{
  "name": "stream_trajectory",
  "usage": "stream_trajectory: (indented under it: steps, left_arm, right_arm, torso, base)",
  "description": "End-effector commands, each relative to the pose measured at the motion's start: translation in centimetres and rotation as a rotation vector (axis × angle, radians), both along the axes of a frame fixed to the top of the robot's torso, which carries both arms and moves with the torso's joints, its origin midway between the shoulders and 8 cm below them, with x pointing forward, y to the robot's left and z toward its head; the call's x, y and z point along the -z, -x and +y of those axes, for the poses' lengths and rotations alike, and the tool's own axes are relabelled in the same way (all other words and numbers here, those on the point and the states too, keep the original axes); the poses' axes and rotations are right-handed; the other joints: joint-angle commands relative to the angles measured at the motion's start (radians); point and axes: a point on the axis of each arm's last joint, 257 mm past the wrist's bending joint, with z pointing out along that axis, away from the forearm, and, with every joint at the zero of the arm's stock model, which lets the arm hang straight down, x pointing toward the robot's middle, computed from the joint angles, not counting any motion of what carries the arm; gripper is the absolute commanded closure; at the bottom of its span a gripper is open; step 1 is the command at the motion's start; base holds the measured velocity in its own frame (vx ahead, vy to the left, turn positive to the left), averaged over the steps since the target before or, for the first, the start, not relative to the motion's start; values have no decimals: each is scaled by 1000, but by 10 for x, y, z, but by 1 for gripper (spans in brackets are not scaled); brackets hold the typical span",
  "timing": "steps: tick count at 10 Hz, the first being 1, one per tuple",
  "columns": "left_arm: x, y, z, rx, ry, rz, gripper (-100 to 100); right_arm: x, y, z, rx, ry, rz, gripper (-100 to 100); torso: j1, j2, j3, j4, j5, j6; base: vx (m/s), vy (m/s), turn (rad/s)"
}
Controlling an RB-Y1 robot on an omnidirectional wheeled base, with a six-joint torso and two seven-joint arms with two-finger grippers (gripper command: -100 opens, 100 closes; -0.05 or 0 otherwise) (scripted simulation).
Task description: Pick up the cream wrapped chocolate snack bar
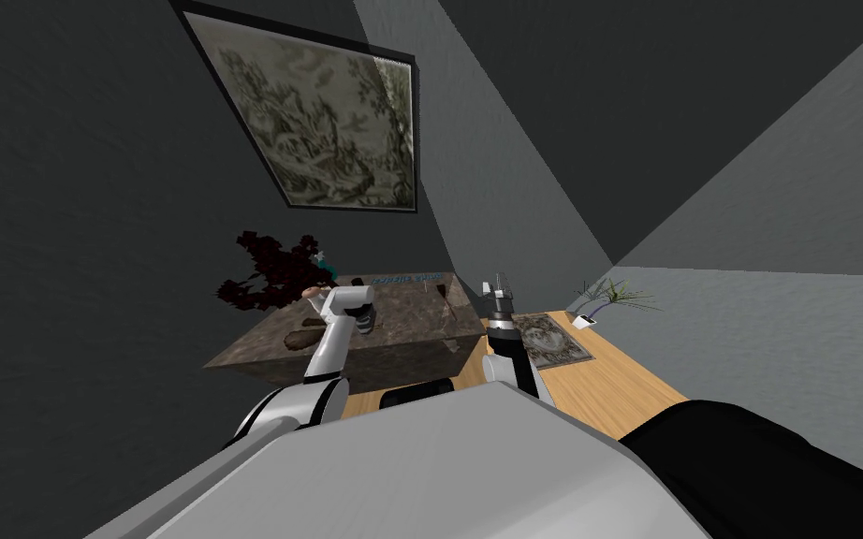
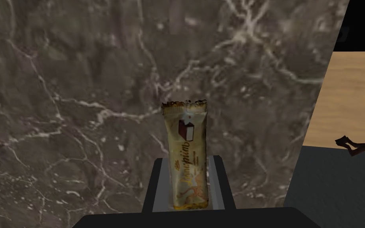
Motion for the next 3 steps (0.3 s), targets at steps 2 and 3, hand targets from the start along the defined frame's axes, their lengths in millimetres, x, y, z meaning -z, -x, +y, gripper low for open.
stream_trajectory:
  steps: [2,3]
  left_arm:
    - [-4,0,-1,0,0,1,100]
    - [-5,1,-1,-1,0,3,0]
  right_arm:
    - [0,0,0,0,0,0,0]
    - [0,0,0,0,0,0,0]
  torso:
    - [0,0,0,0,0,0]
    - [0,0,0,0,0,0]
  base:
    - [0,0,0]
    - [0,0,0]
